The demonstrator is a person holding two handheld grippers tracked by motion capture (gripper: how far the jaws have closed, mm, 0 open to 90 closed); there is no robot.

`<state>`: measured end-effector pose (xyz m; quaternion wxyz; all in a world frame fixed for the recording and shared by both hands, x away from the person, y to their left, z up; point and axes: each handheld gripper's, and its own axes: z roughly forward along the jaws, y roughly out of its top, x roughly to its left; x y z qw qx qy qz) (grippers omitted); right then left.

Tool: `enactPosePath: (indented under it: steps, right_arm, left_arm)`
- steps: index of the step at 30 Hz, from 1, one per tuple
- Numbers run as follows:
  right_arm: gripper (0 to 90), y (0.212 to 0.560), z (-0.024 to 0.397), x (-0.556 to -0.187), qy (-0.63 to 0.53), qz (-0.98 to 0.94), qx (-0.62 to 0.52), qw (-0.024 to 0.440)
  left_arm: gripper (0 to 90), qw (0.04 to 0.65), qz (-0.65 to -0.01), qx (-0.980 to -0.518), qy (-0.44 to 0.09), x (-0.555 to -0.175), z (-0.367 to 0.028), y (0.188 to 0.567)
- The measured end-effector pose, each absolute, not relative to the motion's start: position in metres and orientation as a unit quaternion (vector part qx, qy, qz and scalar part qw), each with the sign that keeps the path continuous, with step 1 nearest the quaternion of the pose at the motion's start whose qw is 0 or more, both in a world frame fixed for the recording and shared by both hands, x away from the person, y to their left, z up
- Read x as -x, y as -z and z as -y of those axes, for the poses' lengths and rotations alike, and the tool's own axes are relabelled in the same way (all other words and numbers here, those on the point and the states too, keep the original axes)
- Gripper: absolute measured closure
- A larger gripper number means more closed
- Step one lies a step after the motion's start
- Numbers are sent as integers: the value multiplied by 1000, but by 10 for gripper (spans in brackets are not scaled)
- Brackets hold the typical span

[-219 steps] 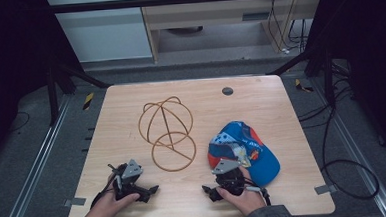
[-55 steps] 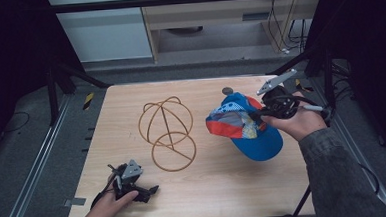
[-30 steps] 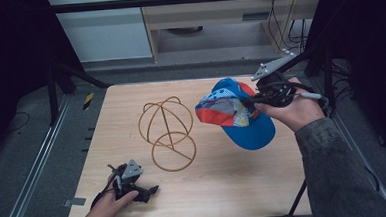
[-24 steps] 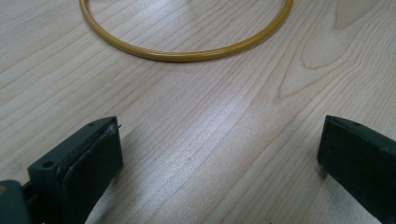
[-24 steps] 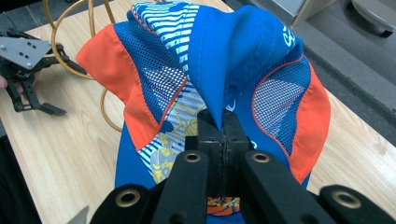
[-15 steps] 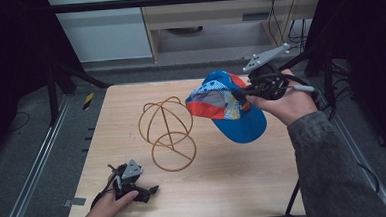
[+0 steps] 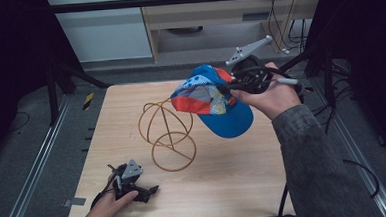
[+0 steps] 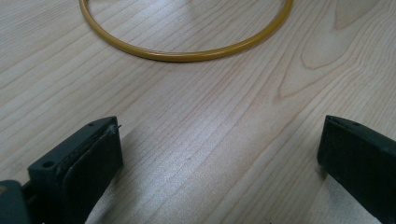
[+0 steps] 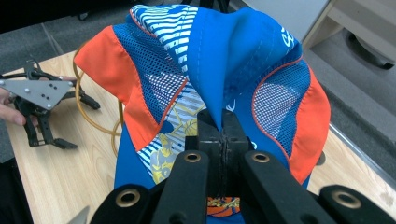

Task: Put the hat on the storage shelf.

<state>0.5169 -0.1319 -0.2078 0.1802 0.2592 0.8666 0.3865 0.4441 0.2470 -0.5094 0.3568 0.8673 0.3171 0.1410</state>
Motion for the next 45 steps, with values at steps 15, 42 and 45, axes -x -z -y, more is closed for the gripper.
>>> enactPosePath:
  steps: [15, 42, 45]
  right_arm:
    - [900, 203, 106, -519, -395, -870, -239, 174]
    - [900, 189, 19, -532, -380, -892, -183, 164]
    - [900, 189, 11, -536, -373, -895, -181, 163]
  left_arm:
    - [0, 357, -317, -867, -141, -444, -247, 509]
    - [0, 357, -319, -867, -142, -444, -247, 509]
    - [0, 357, -319, -867, -142, -444, -247, 509]
